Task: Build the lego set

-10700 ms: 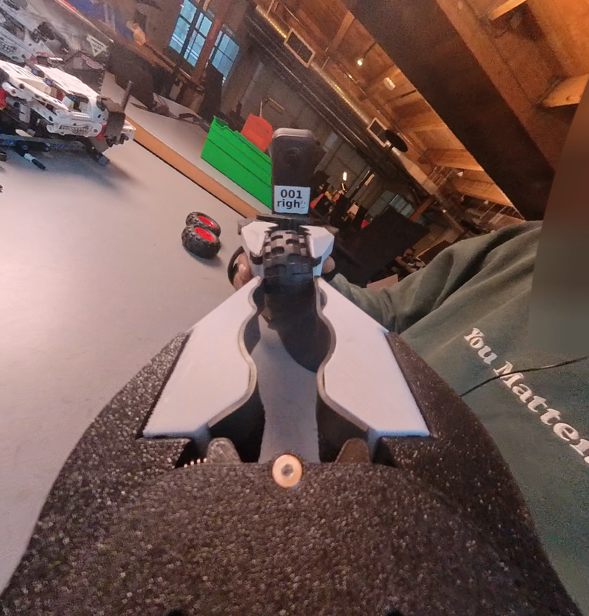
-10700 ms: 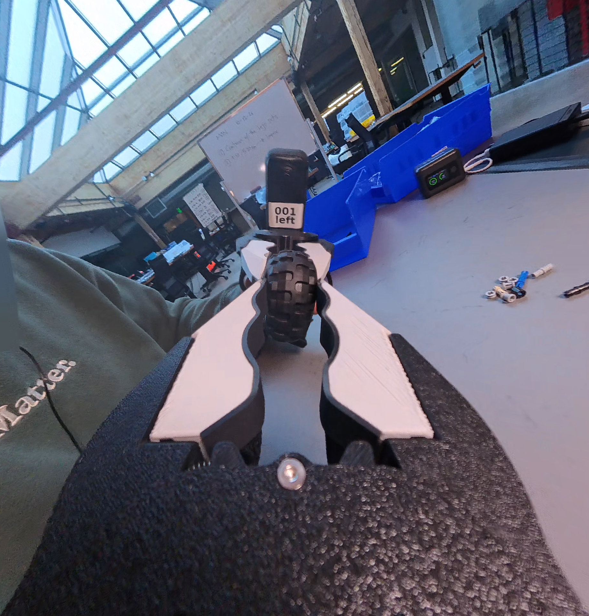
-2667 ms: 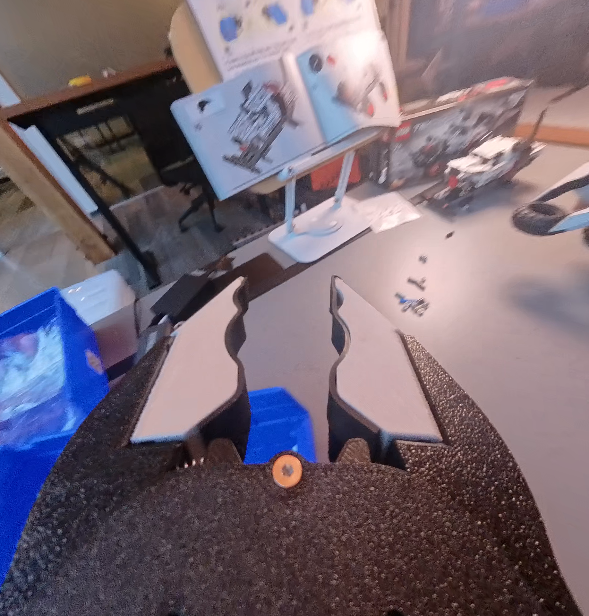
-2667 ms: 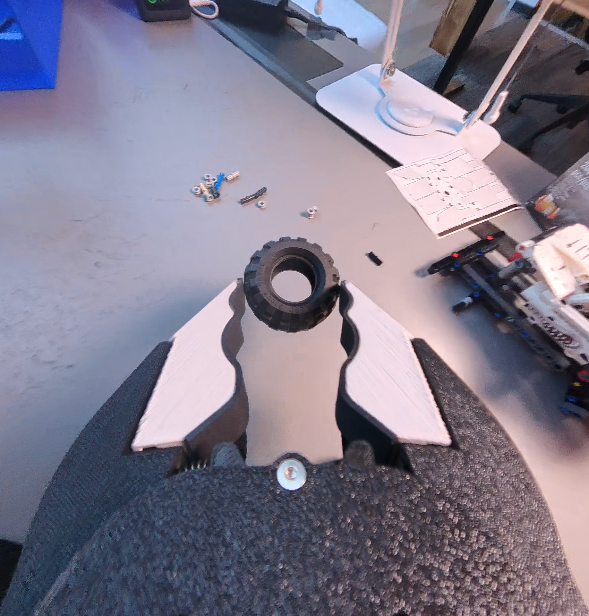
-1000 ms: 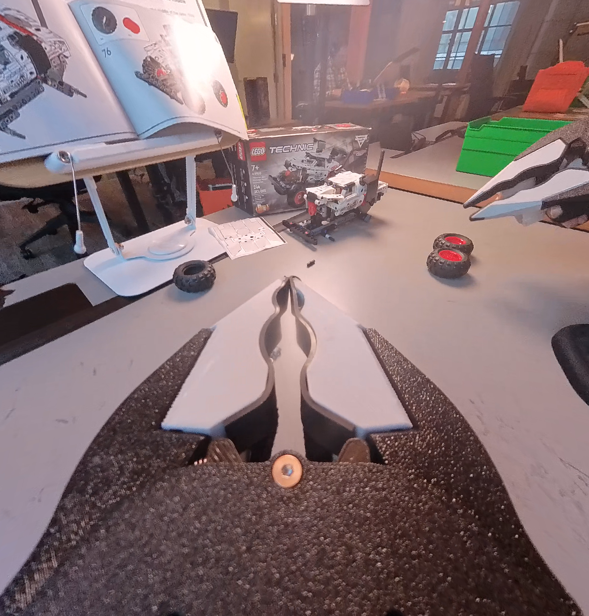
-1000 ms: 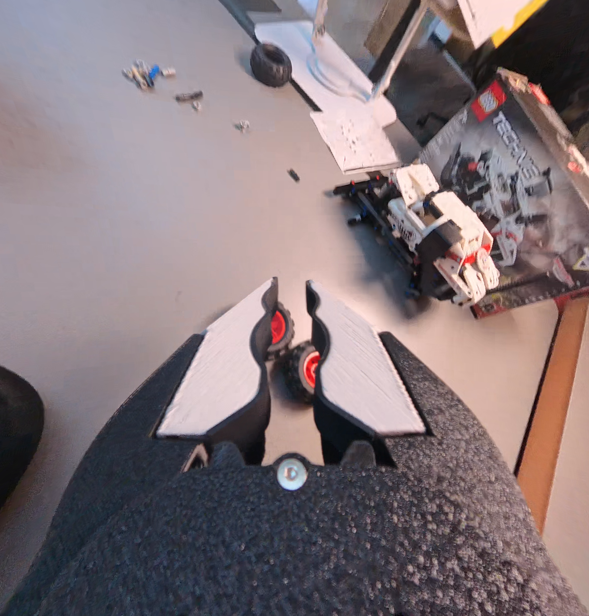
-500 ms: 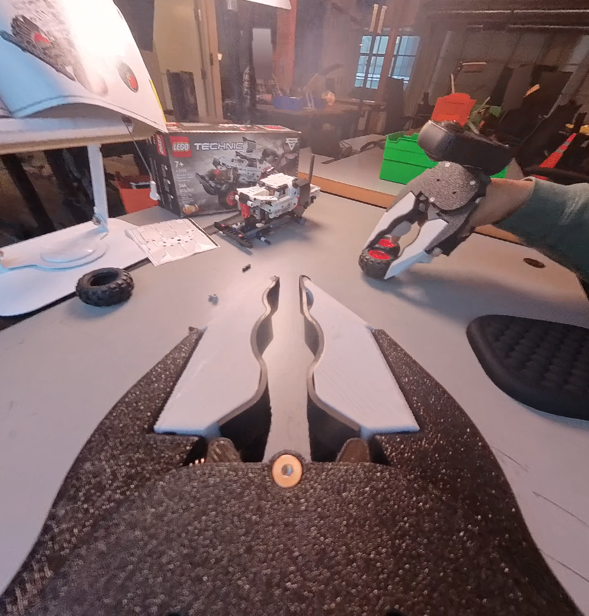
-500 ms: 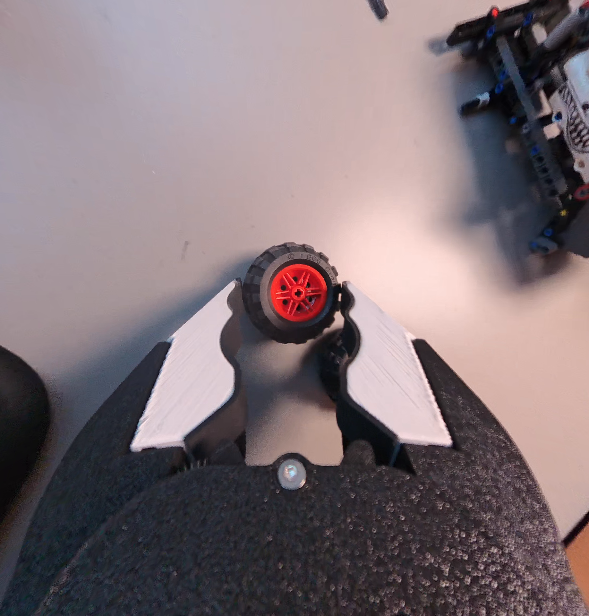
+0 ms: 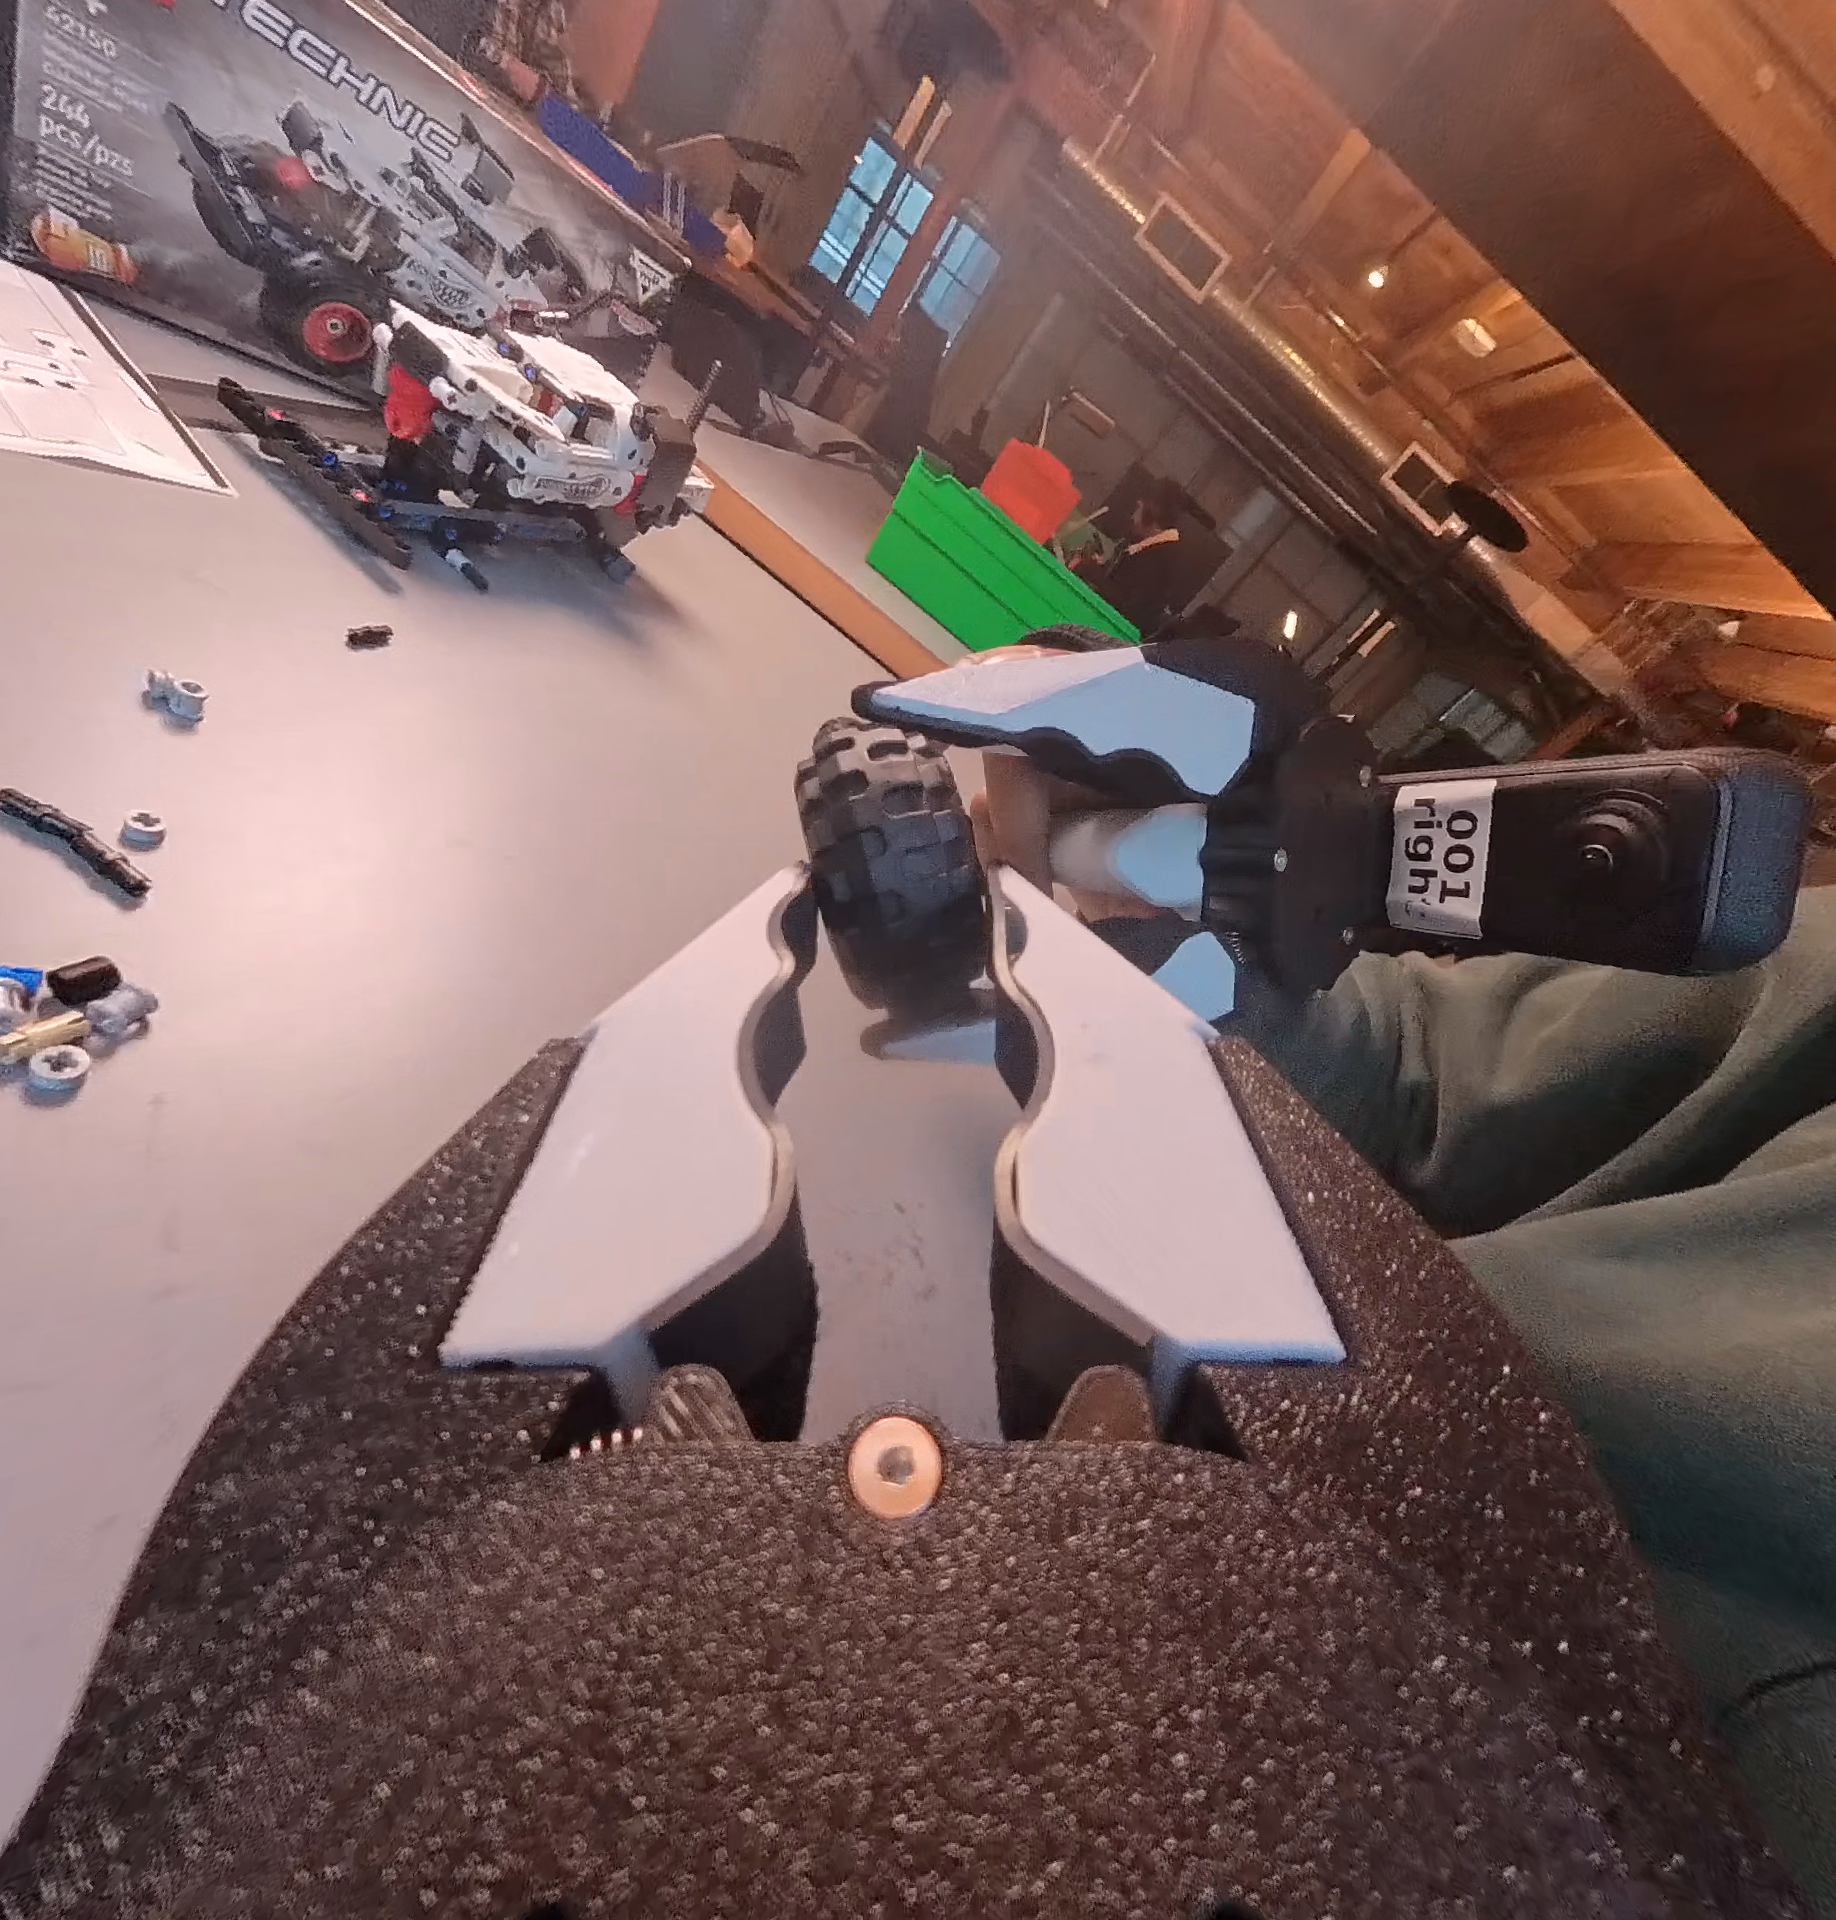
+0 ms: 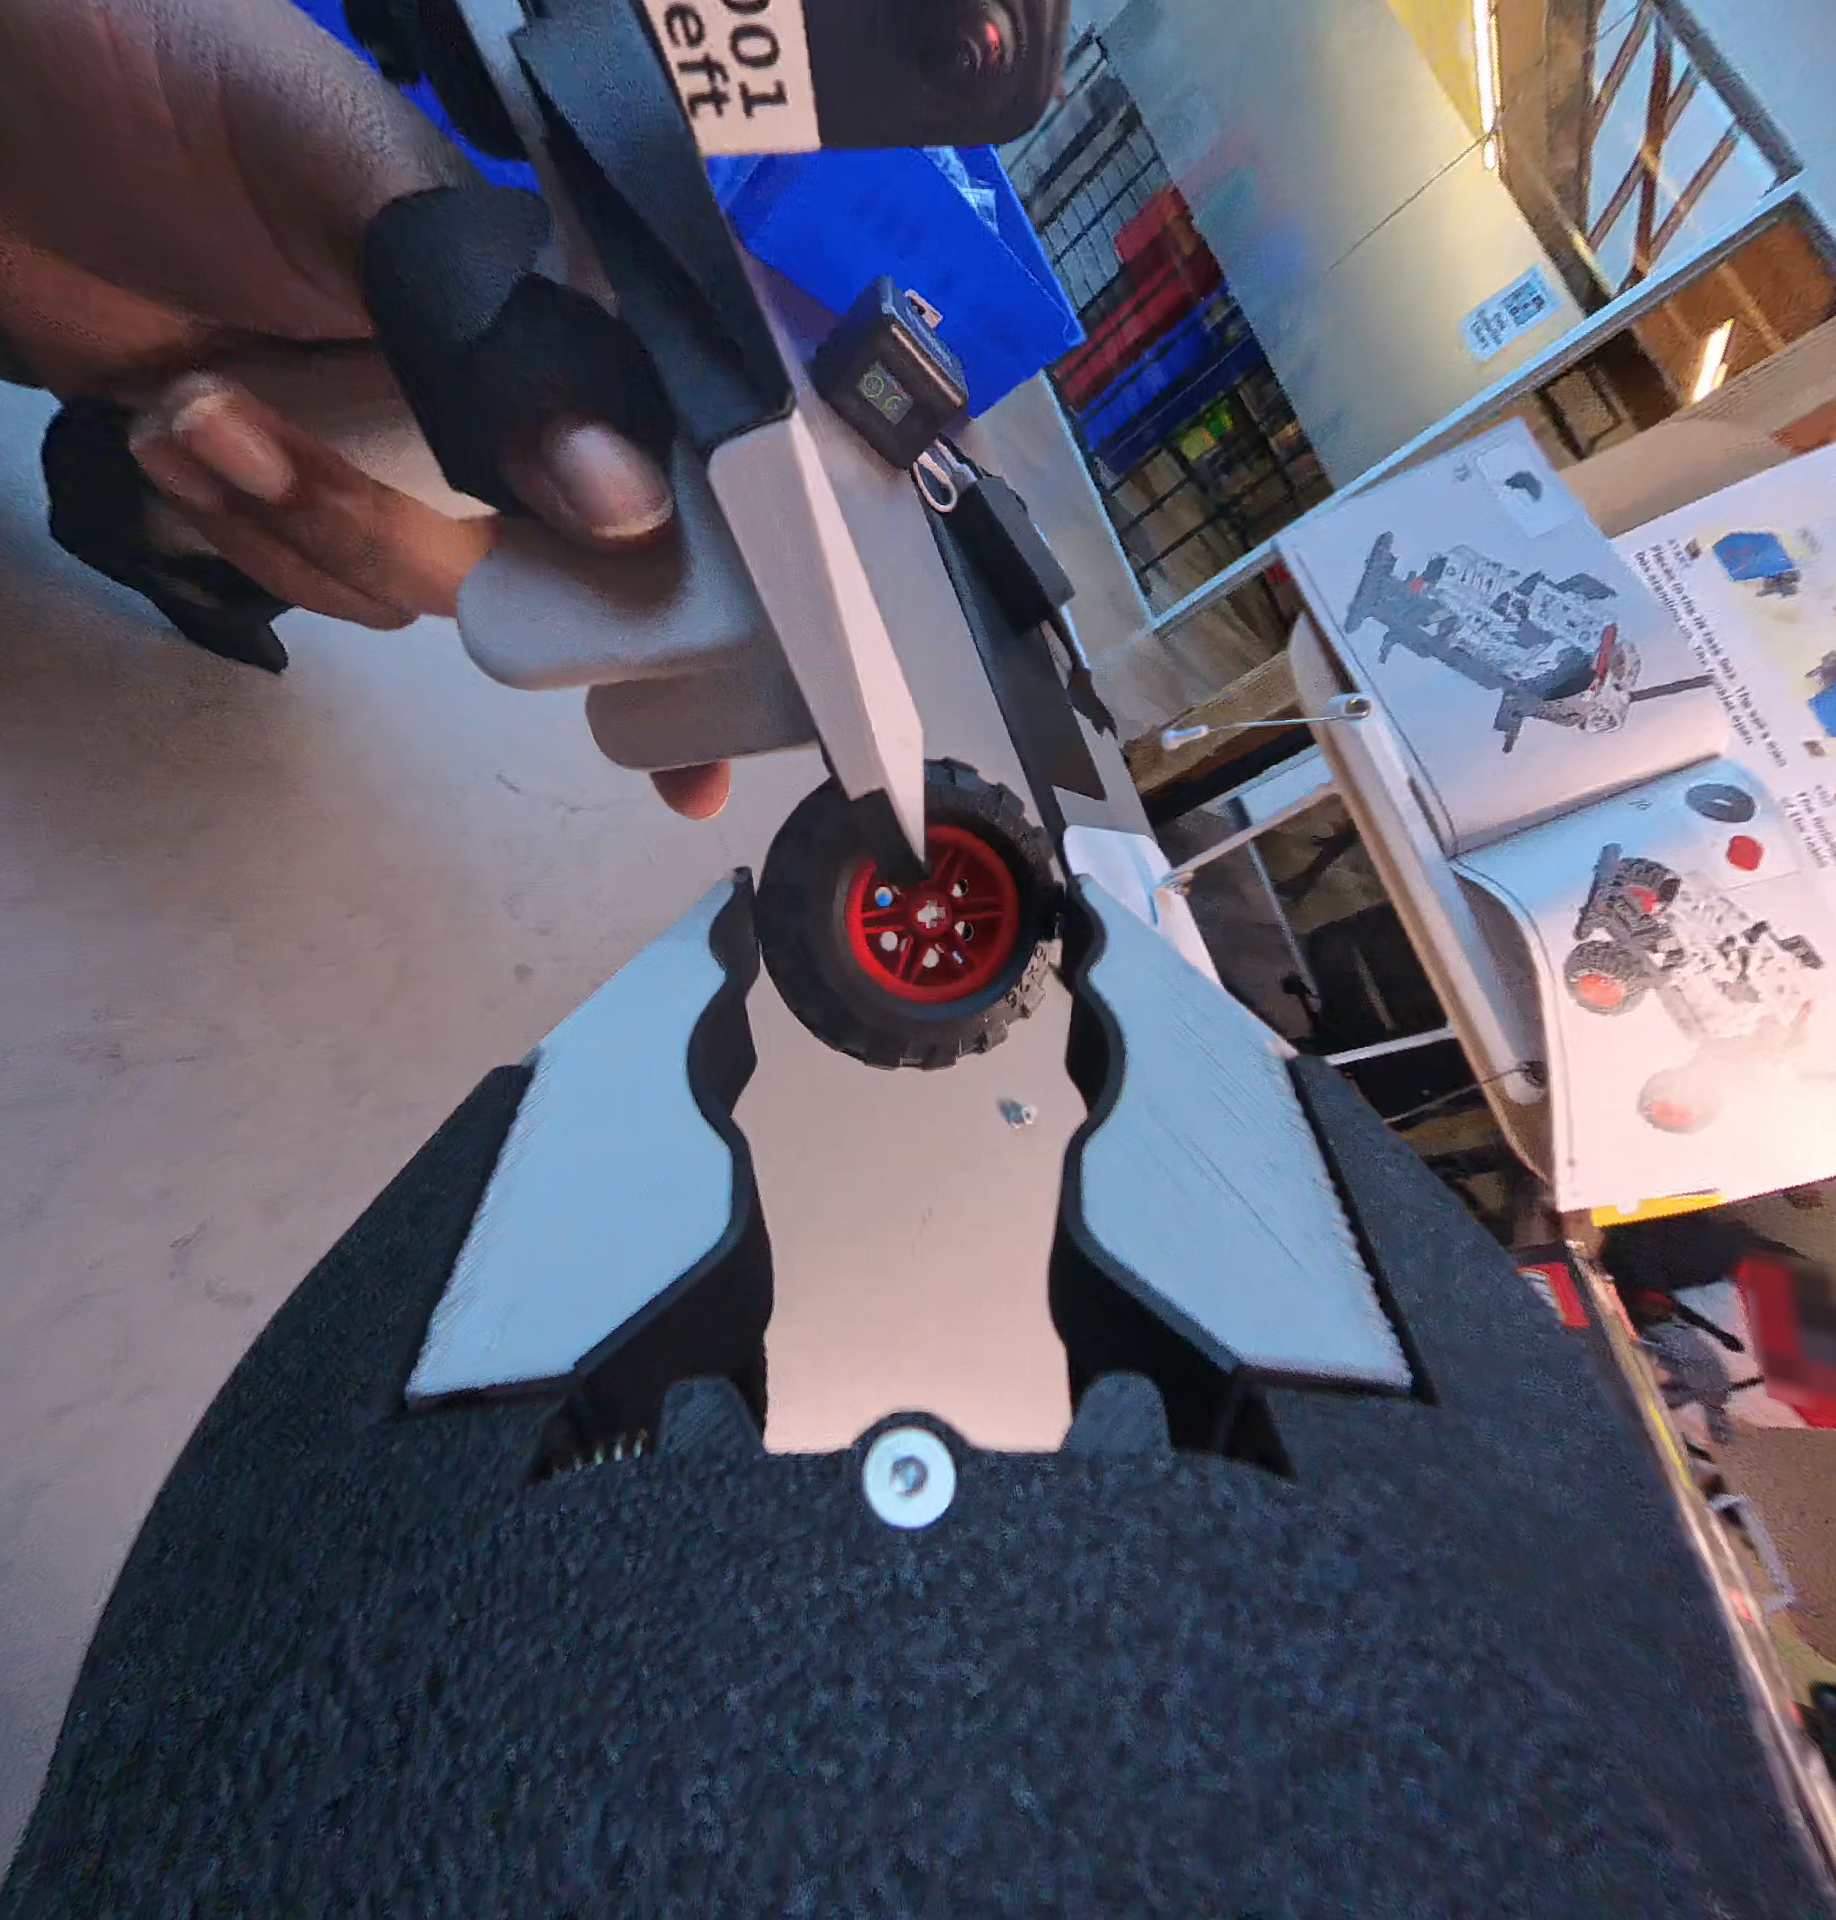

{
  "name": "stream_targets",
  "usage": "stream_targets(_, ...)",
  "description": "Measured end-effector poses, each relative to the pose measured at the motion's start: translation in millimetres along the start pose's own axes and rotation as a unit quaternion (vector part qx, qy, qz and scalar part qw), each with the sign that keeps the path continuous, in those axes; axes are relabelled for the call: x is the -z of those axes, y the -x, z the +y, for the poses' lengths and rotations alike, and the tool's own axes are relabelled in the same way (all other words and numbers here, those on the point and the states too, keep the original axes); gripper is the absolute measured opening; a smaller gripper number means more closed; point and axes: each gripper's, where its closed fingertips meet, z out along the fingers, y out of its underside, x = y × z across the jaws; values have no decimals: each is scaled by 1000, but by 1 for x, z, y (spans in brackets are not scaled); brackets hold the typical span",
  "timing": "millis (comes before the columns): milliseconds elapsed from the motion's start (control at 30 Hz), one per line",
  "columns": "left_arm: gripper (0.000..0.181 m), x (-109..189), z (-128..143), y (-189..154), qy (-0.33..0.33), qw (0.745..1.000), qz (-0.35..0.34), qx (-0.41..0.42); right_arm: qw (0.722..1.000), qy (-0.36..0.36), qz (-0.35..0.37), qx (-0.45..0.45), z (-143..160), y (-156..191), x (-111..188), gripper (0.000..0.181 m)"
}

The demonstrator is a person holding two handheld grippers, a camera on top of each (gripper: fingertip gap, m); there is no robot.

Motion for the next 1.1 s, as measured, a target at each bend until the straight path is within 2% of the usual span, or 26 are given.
stream_targets(67, 29, 1, 4, 1, 23, 1000, 1, -12, 1000, -4, -3, -2, 1, 4, 0, 58)
stream_targets(133, 27, 2, 7, 3, 34, 999, -5, -40, 995, -29, -42, -89, 0, 7, 4, 56)
stream_targets(200, 27, 3, 7, -1, 41, 998, 12, -49, 970, -65, -100, -210, -1, 8, 10, 64)
stream_targets(300, 27, 3, 11, -12, 50, 996, 43, -64, 920, -101, -174, -337, 2, 9, 19, 63)
stream_targets(367, 26, 1, 15, -23, 60, 993, 71, -73, 893, -126, -218, -374, -1, 15, 25, 58)
stream_targets(433, 27, 0, 20, -32, 66, 990, 101, -73, 866, -148, -266, -397, -8, 23, 33, 45)
stream_targets(500, 26, 0, 20, -40, 62, 988, 127, -67, 850, -166, -277, -417, -12, 20, 37, 31)
stream_targets(567, 27, 0, 20, -44, 60, 986, 140, -63, 827, -187, -296, -439, -18, 15, 44, 30)
stream_targets(767, 27, 1, 16, -38, 48, 989, 134, -39, 812, -208, -276, -470, -21, 0, 46, 29)
stream_targets(867, 27, 4, 8, -29, 29, 992, 121, 0, 831, -217, -222, -461, -19, -11, 43, 29)
stream_targets(933, 29, 5, 3, -26, 16, 989, 134, 58, 873, -234, -153, -401, -21, -21, 46, 29)
stream_targets(1033, 41, 9, -5, -32, -8, 964, 195, 177, 956, -205, -33, -205, -22, -21, 46, 28)
stream_targets(1100, 50, 9, -11, -31, -28, 944, 220, 244, 985, -163, 42, -36, -20, -14, 43, 28)
